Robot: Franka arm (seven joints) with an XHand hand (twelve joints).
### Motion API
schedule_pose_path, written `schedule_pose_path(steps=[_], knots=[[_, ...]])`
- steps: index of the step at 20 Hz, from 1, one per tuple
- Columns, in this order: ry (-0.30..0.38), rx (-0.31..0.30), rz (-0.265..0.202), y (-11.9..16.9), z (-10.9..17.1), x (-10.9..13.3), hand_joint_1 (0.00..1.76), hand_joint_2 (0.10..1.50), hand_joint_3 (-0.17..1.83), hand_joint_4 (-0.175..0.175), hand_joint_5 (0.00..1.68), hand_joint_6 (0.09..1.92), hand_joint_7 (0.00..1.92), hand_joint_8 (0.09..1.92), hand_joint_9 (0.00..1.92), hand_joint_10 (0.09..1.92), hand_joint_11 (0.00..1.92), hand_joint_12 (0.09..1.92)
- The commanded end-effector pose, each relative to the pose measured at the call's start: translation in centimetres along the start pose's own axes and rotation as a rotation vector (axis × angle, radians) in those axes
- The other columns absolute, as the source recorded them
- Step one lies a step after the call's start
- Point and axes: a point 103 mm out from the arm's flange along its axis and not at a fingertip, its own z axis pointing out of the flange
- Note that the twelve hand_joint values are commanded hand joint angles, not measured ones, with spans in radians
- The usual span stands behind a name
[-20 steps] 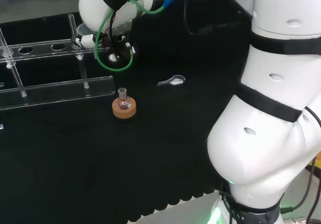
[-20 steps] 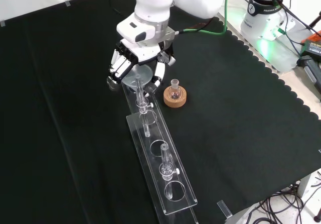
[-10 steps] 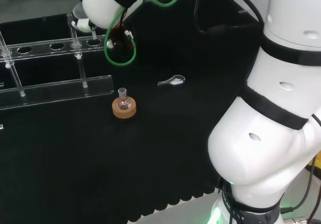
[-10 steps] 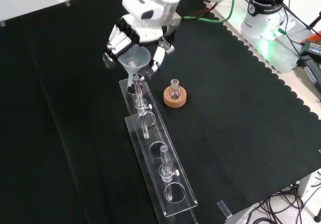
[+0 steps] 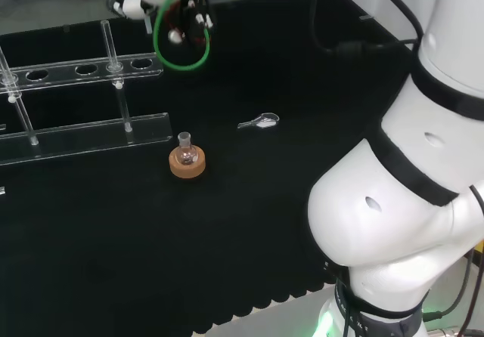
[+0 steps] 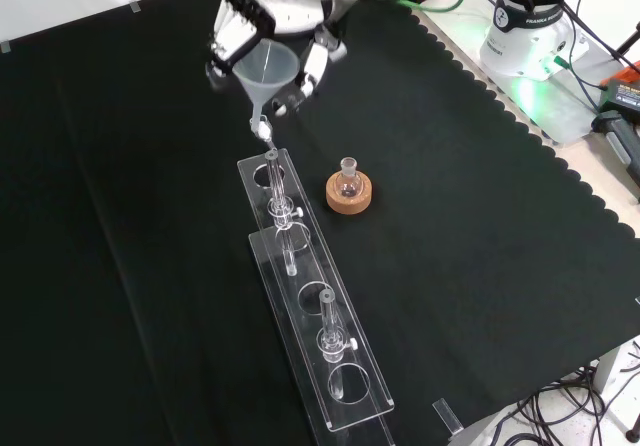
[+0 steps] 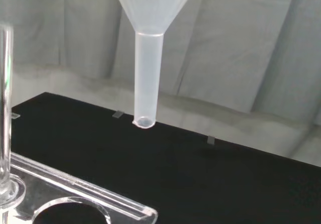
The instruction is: Pick up the funnel from the transparent funnel stand.
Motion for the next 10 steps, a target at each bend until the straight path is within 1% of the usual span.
schedule_pose_path(steps=[1, 2, 3, 4, 6, 7, 10], knots=[[0.077, 0.011, -0.049, -2.4, -12.5, -2.5, 0.66, 0.86, 0.46, -0.175, 0.98, 0.81, 1.22, 0.8, 1.62, 0.42, 1.58, 0.74], [0.118, 0.008, 0.014, -2.8, -14.0, -2.6, 0.67, 0.86, 0.46, -0.175, 0.99, 0.82, 1.23, 0.8, 1.63, 0.41, 1.58, 0.74], [0.126, 0.001, 0.03, -3.2, -14.8, -2.4, 0.67, 0.86, 0.46, -0.175, 1.0, 0.82, 1.24, 0.8, 1.64, 0.41, 1.58, 0.74], [0.137, 0.001, 0.043, -3.5, -15.3, -2.8, 0.67, 0.86, 0.46, -0.175, 1.0, 0.82, 1.24, 0.8, 1.64, 0.41, 1.59, 0.74], [0.138, 0.005, 0.033, -4.2, -15.9, -3.2, 0.68, 0.86, 0.46, -0.175, 1.01, 0.82, 1.25, 0.8, 1.65, 0.41, 1.59, 0.74], [0.114, 0.008, 0.024, -4.6, -16.4, -2.9, 0.68, 0.86, 0.46, -0.175, 1.02, 0.82, 1.26, 0.8, 1.65, 0.41, 1.59, 0.74], [0.103, 0.018, 0.026, -5.2, -17.1, -3.6, 0.68, 0.86, 0.46, -0.175, 1.02, 0.82, 1.26, 0.8, 1.65, 0.41, 1.59, 0.74]])
